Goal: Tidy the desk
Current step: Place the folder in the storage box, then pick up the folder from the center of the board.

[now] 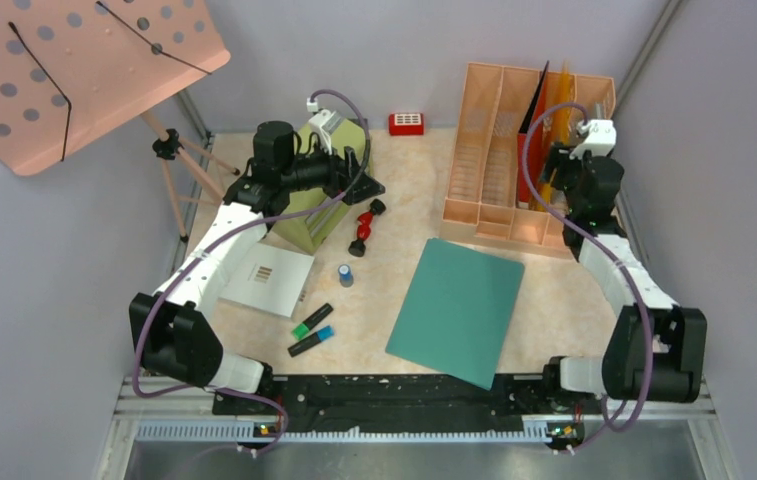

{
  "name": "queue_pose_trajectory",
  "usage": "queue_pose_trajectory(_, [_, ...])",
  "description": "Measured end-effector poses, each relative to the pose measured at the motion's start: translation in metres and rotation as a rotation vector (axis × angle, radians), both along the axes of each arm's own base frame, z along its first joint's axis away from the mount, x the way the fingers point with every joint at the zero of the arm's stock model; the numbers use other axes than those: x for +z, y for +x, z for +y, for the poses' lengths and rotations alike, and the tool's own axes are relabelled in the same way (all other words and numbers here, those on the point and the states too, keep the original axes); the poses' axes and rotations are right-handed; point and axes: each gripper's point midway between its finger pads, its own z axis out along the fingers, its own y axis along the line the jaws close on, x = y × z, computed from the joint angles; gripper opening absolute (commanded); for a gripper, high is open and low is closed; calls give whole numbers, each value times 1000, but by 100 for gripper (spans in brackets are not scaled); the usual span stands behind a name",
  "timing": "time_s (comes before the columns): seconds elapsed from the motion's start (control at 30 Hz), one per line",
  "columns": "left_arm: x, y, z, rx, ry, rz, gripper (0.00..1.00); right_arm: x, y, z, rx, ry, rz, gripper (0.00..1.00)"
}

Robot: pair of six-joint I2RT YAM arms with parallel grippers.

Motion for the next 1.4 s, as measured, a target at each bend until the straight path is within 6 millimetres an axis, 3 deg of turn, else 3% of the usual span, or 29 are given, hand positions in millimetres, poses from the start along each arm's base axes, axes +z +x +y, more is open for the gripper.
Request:
queue_pose_trajectory(0.17, [0,0,0,1,1,-1,90,57,-10,5,35,-9,-72,70])
queue_pose_trajectory(0.33, [-1,1,3,3,24,-30,90,107,-29,24,142,-6,-89,71])
queue_pose_trajectory(0.5, [-20,-8,7,-4,104,-72,91,115,-71,50,297,-40,-28,72])
queue_pose_trajectory(0.63, [-50,-25,-2,-49,232,-127,94,110,-105,72,461,-115,37,72])
queue_pose_trajectory(0.73, [-75,-42,-18,-116,337,-184,94,94,-128,88,603,-174,94,72])
queue_pose_trajectory(0.87, [-119,-77,-38,-243,465,-229,95,57,-155,107,785,-219,199,73])
queue_pose_trajectory(0.9, [-132,-86,-40,-275,498,-226,96,44,-160,111,821,-226,227,73])
queue_pose_trajectory(1.0, [-147,-95,-46,-317,528,-219,96,0,-179,117,912,-237,329,72])
queue_pose_trajectory(1.13, [-172,-101,-55,-359,571,-183,97,-49,-203,116,974,-247,462,72])
queue_pose_trajectory(1.23, [-188,-109,-59,-390,598,-176,97,-73,-209,111,988,-273,523,72])
queue_pose_trajectory(1.4, [-215,-142,-68,-485,684,-260,98,-120,-213,100,985,-269,673,72])
